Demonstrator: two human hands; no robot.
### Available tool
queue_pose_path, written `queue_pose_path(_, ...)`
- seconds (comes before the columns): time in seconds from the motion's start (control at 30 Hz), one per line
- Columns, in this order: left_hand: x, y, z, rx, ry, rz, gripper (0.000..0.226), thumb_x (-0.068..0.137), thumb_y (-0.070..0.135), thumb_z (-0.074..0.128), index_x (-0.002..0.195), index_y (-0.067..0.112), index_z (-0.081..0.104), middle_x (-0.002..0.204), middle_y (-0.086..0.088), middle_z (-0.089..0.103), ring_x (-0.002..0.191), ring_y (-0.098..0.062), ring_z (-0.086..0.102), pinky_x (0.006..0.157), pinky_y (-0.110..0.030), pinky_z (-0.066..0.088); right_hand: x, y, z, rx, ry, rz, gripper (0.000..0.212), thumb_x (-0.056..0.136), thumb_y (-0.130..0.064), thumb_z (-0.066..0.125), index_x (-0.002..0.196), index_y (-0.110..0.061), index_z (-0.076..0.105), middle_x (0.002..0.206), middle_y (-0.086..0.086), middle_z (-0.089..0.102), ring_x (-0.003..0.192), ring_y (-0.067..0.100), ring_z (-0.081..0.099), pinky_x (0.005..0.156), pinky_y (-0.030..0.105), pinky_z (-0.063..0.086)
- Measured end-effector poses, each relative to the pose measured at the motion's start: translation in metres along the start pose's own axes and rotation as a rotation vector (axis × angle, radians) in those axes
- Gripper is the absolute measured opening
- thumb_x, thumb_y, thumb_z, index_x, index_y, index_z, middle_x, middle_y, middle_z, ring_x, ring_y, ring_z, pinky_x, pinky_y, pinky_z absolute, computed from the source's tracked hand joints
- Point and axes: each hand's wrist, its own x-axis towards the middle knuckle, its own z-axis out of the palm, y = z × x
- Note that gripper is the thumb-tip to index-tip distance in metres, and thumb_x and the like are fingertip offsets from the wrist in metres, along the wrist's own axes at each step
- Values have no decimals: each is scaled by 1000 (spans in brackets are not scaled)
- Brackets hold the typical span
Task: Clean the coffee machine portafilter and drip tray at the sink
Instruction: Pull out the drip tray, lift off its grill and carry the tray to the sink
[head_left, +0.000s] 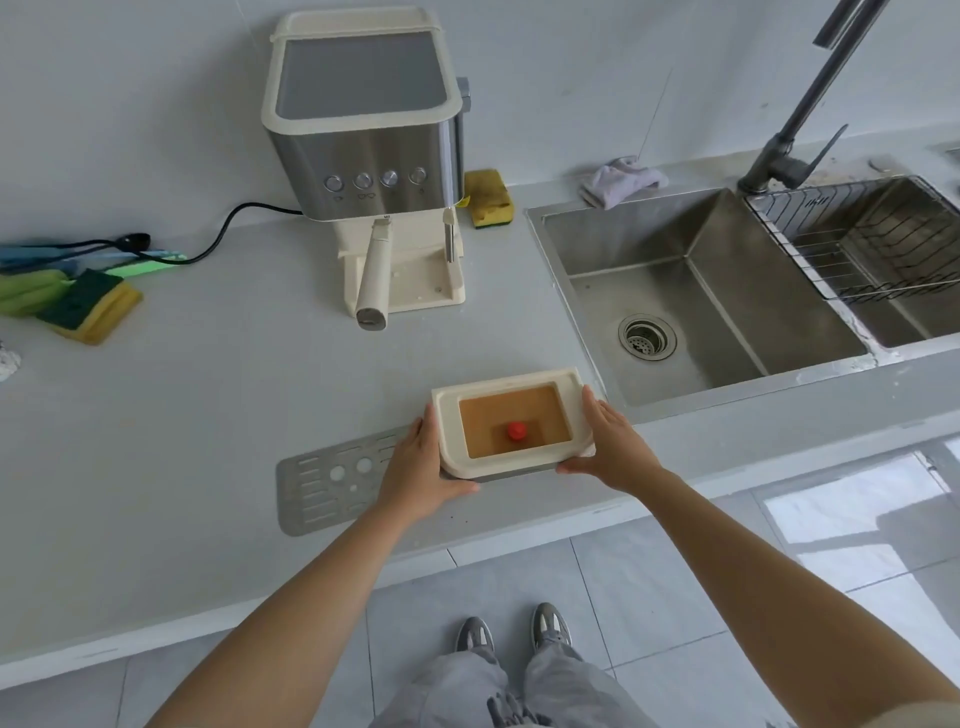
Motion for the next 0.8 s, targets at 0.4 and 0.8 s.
queue_pose_path(0.4, 39, 35, -11, -133, -15, 178, 112, 62, 28, 84, 147, 19, 11, 141, -1, 37, 129, -15, 38, 95, -22, 34, -4, 24, -33, 99, 128, 75, 113, 70, -38, 76, 148, -15, -4, 152, 3, 25, 136, 23, 28, 106, 38, 32)
queue_pose_path(0.8, 125, 121, 12, -82, 4, 170, 113, 66, 35, 81, 148, 19, 5, 145, 1, 34, 132, -16, 37, 99, -29, 38, 56, 99, -118, 148, 201, 32, 113, 65, -39, 79, 147, -19, 5, 144, 0, 37, 128, 22, 41, 101, 35, 39)
